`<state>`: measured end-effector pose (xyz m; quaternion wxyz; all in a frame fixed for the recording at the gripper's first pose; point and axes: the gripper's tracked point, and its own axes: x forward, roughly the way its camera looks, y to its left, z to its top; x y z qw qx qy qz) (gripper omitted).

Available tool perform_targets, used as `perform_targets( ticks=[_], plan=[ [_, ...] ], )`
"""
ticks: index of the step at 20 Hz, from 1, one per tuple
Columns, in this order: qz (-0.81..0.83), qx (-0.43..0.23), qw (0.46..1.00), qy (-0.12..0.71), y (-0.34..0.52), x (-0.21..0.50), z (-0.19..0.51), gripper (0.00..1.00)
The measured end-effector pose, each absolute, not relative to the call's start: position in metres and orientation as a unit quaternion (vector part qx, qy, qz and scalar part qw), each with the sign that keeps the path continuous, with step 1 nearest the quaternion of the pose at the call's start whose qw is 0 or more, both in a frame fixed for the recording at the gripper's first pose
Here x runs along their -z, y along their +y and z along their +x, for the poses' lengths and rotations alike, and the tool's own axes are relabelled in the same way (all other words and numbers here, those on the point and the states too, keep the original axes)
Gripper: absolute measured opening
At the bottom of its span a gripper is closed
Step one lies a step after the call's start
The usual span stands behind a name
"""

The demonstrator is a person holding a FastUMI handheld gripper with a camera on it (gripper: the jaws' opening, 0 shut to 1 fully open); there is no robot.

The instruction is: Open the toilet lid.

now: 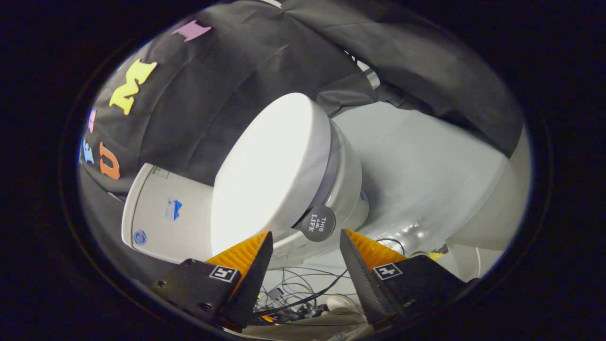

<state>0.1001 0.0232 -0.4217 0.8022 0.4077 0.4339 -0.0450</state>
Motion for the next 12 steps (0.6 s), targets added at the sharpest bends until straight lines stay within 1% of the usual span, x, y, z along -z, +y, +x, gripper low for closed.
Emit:
perform_targets(
  ticks=[4, 9, 10, 11, 12],
  plan=[
    [0.465, 0.047, 0.769, 0.436, 0.028, 0.433, 0.107, 0.77],
    [0.494, 0.051, 0.749, 0.439, 0.029, 0.441, 0.116, 0.62],
    [0.495, 0.053, 0.747, 0.440, 0.026, 0.442, 0.116, 0.55],
    [0.495, 0.055, 0.747, 0.441, 0.026, 0.445, 0.117, 0.52],
    [0.499, 0.059, 0.744, 0.441, 0.025, 0.446, 0.117, 0.46]
  ],
)
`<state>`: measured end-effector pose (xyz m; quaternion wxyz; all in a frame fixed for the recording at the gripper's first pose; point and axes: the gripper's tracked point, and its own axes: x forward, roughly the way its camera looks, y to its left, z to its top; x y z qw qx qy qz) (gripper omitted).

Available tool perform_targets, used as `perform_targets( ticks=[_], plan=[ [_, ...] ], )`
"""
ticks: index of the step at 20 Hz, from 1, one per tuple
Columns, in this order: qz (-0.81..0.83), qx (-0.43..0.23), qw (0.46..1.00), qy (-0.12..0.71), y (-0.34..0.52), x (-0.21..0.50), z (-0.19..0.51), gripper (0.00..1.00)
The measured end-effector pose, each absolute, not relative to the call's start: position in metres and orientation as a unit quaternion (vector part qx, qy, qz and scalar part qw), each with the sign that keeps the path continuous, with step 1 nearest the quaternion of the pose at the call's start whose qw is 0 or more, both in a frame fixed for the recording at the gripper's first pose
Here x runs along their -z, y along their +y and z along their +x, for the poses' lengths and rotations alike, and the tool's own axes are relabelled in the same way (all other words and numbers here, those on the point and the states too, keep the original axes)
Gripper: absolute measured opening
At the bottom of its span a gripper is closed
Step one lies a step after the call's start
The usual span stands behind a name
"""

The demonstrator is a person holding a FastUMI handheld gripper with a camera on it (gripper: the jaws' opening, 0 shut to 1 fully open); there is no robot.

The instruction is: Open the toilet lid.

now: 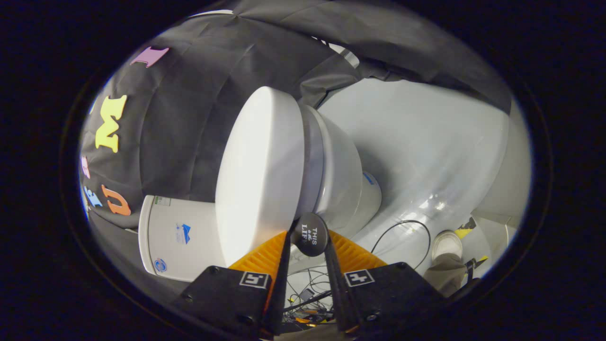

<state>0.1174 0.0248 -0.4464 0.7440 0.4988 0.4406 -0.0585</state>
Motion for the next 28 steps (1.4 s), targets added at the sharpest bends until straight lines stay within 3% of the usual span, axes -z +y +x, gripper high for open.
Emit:
perform_targets(
  ticks=[1, 11, 18, 23, 26, 28],
  plan=[
    [0.508, 0.061, 0.740, 0.438, 0.025, 0.446, 0.119, 0.40],
    [0.564, 0.048, 0.720, 0.400, 0.019, 0.442, 0.120, 0.20],
    [0.559, 0.045, 0.733, 0.386, 0.018, 0.442, 0.120, 0.19],
    [0.525, 0.044, 0.761, 0.378, 0.011, 0.442, 0.125, 0.41],
    [0.550, 0.056, 0.741, 0.381, 0.007, 0.446, 0.126, 0.35],
    [0.573, 0.053, 0.726, 0.376, 0.007, 0.442, 0.126, 0.22]
  ],
)
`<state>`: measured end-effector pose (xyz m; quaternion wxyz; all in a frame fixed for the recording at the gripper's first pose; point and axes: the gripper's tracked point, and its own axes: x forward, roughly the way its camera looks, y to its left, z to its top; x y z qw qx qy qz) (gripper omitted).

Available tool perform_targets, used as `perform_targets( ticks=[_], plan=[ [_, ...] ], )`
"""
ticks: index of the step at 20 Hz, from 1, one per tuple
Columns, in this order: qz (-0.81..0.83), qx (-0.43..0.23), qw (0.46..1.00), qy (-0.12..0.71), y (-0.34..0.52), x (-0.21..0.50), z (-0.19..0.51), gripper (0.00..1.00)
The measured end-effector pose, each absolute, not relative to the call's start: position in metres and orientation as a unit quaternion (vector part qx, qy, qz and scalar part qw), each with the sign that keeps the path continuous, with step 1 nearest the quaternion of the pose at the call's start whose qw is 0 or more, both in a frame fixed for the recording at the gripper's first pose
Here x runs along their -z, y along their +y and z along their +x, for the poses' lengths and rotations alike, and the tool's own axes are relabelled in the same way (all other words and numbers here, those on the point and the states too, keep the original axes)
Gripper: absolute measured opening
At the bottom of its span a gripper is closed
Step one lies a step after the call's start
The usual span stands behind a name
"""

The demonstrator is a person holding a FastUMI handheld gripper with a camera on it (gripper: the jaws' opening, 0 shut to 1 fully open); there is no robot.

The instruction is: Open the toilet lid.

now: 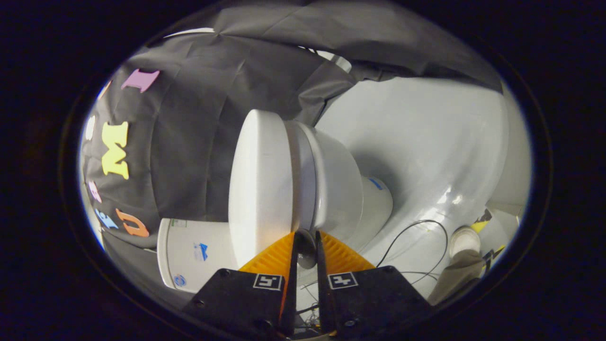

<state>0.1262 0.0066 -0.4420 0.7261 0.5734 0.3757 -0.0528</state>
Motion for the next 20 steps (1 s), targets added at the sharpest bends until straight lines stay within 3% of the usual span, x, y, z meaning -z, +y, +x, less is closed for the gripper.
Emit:
perform_targets(
  ticks=[8, 20],
  plan=[
    [0.581, 0.058, 0.719, 0.378, 0.010, 0.427, 0.127, 0.06],
    [0.515, 0.067, 0.762, 0.387, 0.014, 0.383, 0.136, 0.06]
  ],
)
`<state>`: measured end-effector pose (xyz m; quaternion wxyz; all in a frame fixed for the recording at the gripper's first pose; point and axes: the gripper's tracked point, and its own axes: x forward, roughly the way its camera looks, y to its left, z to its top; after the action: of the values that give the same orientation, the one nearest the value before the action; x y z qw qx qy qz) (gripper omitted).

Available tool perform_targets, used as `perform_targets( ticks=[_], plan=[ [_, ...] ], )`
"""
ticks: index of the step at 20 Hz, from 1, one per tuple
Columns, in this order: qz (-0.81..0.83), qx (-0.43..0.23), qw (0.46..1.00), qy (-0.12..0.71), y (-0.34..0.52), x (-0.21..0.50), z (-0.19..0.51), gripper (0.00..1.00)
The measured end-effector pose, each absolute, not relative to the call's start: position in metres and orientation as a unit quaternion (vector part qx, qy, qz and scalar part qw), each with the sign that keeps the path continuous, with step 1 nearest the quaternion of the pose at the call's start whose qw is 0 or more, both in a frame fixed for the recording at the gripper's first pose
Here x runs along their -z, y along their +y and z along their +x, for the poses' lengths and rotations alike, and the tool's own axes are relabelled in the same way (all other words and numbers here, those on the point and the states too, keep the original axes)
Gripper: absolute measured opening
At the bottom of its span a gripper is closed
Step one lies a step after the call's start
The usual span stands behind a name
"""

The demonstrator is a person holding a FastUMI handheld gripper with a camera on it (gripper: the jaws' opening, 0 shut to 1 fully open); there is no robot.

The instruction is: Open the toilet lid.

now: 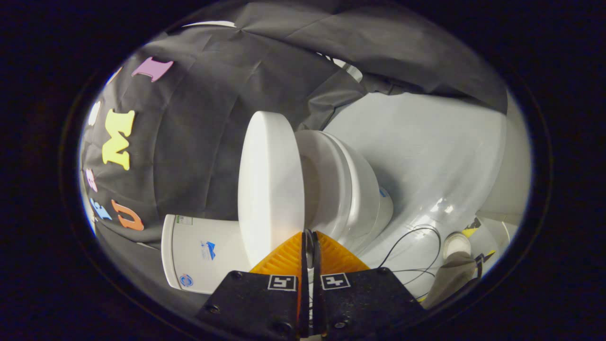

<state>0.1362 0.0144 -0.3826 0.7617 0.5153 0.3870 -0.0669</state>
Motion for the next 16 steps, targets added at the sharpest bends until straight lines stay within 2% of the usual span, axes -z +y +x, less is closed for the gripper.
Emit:
perform_targets(
  ticks=[8, 12, 16],
  plan=[
    [0.491, 0.034, 0.789, 0.369, 0.029, 0.333, 0.142, 0.06],
    [0.432, 0.029, 0.820, 0.374, 0.039, 0.315, 0.142, 0.06],
    [0.438, 0.030, 0.819, 0.371, 0.046, 0.300, 0.145, 0.05]
  ],
)
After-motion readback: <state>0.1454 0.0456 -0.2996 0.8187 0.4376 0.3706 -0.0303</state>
